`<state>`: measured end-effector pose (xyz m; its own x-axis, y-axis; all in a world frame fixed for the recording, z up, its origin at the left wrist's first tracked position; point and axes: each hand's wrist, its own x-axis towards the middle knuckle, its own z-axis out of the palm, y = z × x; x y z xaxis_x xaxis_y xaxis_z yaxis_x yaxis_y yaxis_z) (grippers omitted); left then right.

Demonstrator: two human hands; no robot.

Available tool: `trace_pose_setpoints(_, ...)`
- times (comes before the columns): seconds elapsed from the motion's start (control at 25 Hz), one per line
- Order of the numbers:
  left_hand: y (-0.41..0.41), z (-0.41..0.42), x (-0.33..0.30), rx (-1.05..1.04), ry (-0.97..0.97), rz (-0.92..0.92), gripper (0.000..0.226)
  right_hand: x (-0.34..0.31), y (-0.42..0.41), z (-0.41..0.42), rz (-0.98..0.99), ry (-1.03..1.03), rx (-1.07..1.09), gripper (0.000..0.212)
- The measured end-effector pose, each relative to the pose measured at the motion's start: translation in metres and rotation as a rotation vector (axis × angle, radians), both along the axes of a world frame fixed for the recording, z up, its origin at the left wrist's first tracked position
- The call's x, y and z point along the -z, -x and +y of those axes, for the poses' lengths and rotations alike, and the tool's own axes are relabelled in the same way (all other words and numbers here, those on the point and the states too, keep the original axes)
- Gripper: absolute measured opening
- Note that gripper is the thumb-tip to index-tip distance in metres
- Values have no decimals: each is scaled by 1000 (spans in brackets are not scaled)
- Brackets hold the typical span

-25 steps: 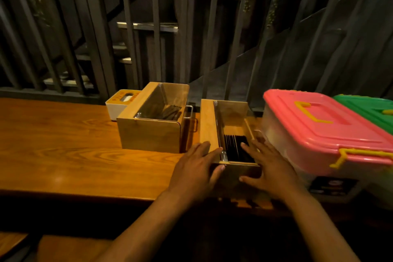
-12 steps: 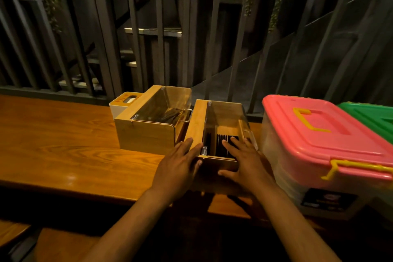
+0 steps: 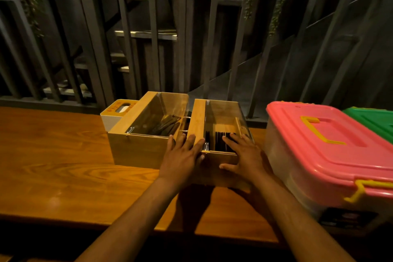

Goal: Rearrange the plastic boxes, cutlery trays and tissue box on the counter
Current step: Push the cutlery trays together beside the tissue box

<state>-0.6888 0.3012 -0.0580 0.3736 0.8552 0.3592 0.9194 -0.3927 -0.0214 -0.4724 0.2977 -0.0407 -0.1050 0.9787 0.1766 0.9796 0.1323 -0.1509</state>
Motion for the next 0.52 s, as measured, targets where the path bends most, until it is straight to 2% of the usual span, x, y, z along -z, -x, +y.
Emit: trace_pose_setpoints(0.52,-1,46,5,-11,-8,-14,54,1,-3,43,-6,-10,10,90)
